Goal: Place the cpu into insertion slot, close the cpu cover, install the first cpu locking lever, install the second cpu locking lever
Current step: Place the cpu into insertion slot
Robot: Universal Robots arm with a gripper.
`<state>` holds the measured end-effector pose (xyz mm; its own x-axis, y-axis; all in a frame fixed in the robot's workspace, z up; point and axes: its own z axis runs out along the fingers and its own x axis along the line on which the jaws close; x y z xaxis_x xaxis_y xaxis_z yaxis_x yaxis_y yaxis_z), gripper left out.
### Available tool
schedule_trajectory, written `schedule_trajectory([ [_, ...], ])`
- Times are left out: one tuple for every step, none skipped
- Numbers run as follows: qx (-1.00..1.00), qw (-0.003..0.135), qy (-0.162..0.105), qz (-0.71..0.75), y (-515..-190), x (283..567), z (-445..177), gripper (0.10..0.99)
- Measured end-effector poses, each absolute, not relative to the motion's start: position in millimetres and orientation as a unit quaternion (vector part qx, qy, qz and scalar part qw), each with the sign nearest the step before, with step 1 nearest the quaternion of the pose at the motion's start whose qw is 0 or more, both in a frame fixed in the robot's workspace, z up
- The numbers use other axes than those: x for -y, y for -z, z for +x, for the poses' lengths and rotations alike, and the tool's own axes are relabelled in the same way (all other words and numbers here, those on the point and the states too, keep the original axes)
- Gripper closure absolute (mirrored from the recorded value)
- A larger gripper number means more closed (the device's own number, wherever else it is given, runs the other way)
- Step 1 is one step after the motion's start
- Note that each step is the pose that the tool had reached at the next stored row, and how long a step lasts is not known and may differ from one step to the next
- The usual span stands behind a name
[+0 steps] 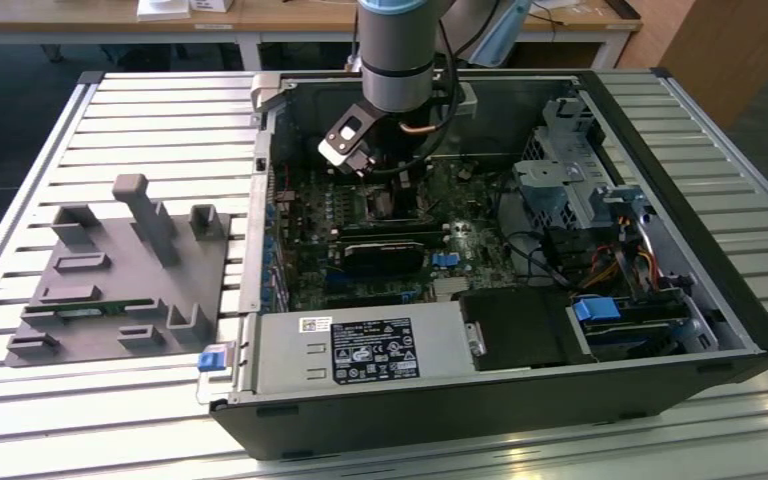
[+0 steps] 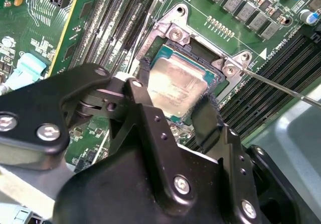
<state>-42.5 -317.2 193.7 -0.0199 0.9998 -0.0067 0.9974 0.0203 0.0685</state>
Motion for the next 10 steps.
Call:
schedule_trajectory([
  [-0.714,0.026,-0.022,0.700,-193.7,317.2,-42.5,0.475],
  [-0.714,0.026,-0.022,0.700,-193.6,317.2,-42.5,0.475],
  [-0.714,0.026,-0.022,0.700,-193.6,317.2,-42.5,0.475],
  [-0.714,0.026,-0.022,0.700,-193.6,317.1,-42.5,0.475],
  [-0.714,0.026,-0.022,0.700,-193.5,316.9,-42.5,0.475],
  [-0.714,0.026,-0.022,0.700,-193.5,316.6,-42.5,0.475],
  [-0.714,0.026,-0.022,0.700,-193.5,316.3,-42.5,0.475],
  [-0.714,0.026,-0.022,0.700,-193.5,315.9,-42.5,0.475],
  [-0.713,0.026,-0.022,0.700,-193.5,315.4,-42.5,0.475],
  [-0.713,0.026,-0.022,0.700,-193.5,315.0,-42.5,0.475],
])
